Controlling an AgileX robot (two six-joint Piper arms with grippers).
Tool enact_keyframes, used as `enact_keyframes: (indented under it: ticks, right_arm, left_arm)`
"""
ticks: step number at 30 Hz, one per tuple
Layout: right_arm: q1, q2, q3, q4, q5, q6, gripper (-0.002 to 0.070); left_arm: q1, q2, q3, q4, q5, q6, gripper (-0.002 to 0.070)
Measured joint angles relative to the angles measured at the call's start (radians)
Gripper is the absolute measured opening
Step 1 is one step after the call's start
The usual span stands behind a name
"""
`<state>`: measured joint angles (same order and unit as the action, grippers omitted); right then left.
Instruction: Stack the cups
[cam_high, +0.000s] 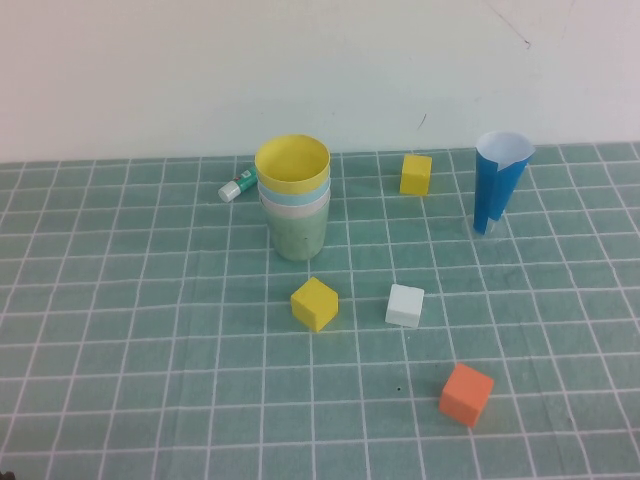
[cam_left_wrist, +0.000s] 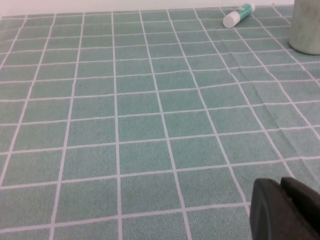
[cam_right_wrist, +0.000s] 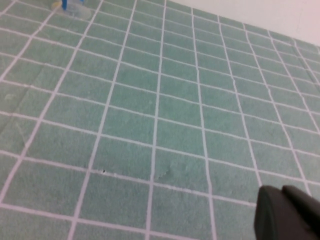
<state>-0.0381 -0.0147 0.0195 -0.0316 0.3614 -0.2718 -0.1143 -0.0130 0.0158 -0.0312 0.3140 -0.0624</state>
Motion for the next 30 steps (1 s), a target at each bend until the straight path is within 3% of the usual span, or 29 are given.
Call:
enact_keyframes:
  ticks: [17,30]
  right_arm:
    - [-0.004,0.0,0.0,0.067,-0.002,0.057,-0.0001]
    - [-0.099,0.0,0.0,0.067,-0.002,-0.016,-0.0001]
  left_arm:
    - [0.0,0.0,0.0,0.0,0.0,0.002,-0.0001]
    - [0.0,0.0,0.0,0.0,0.0,0.002,-0.0001]
